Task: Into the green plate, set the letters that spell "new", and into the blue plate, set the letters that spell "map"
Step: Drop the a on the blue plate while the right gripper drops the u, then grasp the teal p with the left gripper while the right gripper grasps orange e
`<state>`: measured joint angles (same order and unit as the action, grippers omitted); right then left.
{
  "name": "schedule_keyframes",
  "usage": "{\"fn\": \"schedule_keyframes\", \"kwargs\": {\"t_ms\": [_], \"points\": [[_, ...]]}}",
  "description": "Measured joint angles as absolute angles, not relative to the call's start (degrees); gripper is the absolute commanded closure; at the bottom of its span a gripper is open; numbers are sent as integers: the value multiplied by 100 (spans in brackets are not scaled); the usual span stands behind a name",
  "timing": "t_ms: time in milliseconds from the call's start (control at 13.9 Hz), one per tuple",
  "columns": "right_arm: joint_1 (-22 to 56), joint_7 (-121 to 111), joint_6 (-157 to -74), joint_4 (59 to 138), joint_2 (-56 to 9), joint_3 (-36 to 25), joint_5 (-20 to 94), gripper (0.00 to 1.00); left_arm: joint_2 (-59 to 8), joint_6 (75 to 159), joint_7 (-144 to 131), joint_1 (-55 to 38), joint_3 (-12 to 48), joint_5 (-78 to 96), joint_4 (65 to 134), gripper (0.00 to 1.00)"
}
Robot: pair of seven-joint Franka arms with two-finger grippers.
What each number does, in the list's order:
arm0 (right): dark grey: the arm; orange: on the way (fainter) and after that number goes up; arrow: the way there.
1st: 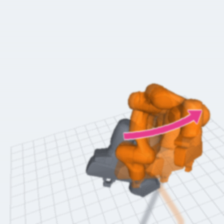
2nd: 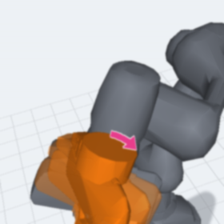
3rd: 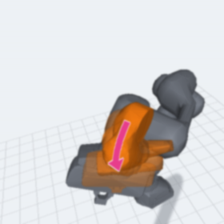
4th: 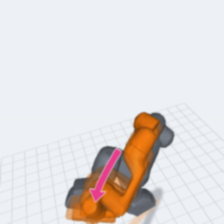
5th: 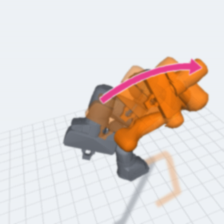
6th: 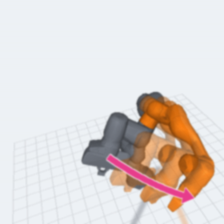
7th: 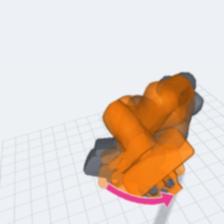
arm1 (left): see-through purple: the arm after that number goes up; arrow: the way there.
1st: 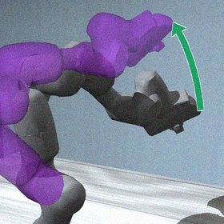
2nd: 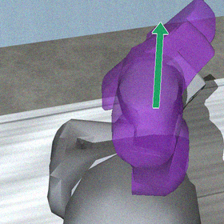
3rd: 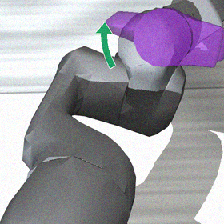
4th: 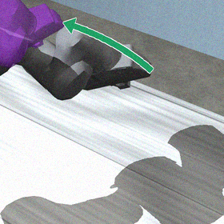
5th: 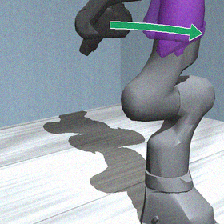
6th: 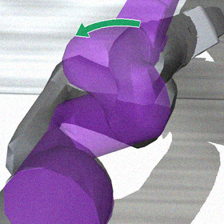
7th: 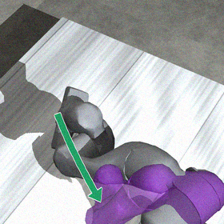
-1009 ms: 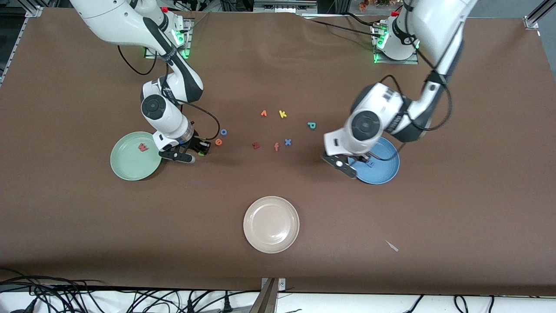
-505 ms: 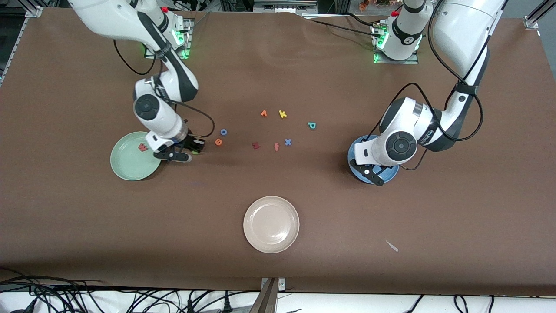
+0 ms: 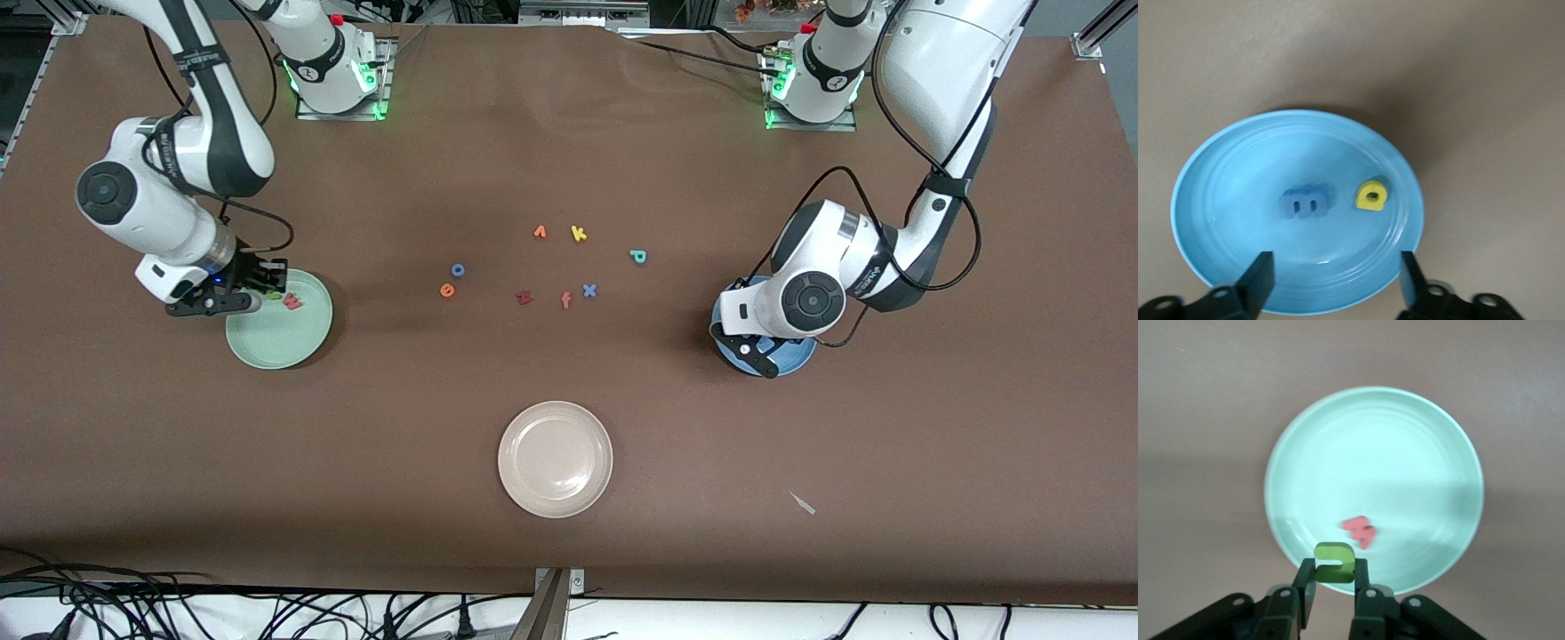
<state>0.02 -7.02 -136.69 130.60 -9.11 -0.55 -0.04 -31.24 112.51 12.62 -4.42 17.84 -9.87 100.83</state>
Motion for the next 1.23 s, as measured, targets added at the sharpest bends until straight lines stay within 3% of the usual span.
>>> {"fn": "schedule_keyframes", "kwargs": {"t_ms": [72, 505, 865, 1225], "points": [[-24, -729, -13843, 13169, -966, -60, -2, 33, -3115, 11244, 1167, -450, 1844, -987, 10063, 0], [-4, -237, -14067, 13297, -1089, 102, 19, 34, -3110, 11237, -868, -499, 2571, -987, 10044, 0], [105, 1954, -14331, 13298, -1219, 1161, 24, 34, -3292, 11534, -3553, -1129, 2719, -986, 10138, 0], [1167, 3704, -15053, 13164, -1720, 1318, 24, 34, -3464, 12240, -5546, -1540, 2718, -986, 10598, 0]]}}
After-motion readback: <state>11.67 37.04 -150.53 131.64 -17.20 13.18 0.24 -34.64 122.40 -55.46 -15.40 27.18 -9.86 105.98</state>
